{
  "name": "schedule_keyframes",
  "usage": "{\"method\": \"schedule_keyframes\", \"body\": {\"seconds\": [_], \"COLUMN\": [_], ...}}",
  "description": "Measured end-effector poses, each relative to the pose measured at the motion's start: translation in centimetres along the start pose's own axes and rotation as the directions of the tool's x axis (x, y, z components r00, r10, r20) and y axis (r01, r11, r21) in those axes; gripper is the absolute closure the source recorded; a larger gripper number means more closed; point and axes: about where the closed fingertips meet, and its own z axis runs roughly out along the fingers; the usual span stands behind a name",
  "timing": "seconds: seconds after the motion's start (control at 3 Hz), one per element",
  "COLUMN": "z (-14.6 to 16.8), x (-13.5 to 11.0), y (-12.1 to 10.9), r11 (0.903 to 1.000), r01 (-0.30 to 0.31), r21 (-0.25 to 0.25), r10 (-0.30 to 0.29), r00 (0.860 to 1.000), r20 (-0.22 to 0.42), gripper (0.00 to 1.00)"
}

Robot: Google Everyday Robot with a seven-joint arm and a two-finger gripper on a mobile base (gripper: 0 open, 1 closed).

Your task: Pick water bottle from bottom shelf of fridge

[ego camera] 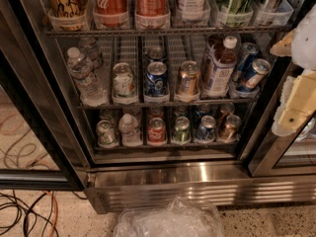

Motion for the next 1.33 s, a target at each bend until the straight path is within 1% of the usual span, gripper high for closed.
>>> {"method": "schedule_keyframes", "body": {"seconds": [0.33, 0.67, 1.0, 1.33], "z": [0.0, 0.0, 2.7, 8.7], "x": [0.0, -0.2, -1.3, -3.4], "y": [0.0, -0.1, 1.4, 3.6], "r11": [1.0, 0.9999, 0.9953, 0.98], "r01": [0.0, -0.008, -0.096, -0.186], "r21": [0.0, 0.009, -0.012, -0.07], "r10": [0.0, 0.007, 0.096, 0.196], "r00": [1.0, 1.0, 0.991, 0.966], "r20": [0.0, 0.015, 0.089, 0.168], "gripper": [0.0, 0.0, 0.0, 0.0]}}
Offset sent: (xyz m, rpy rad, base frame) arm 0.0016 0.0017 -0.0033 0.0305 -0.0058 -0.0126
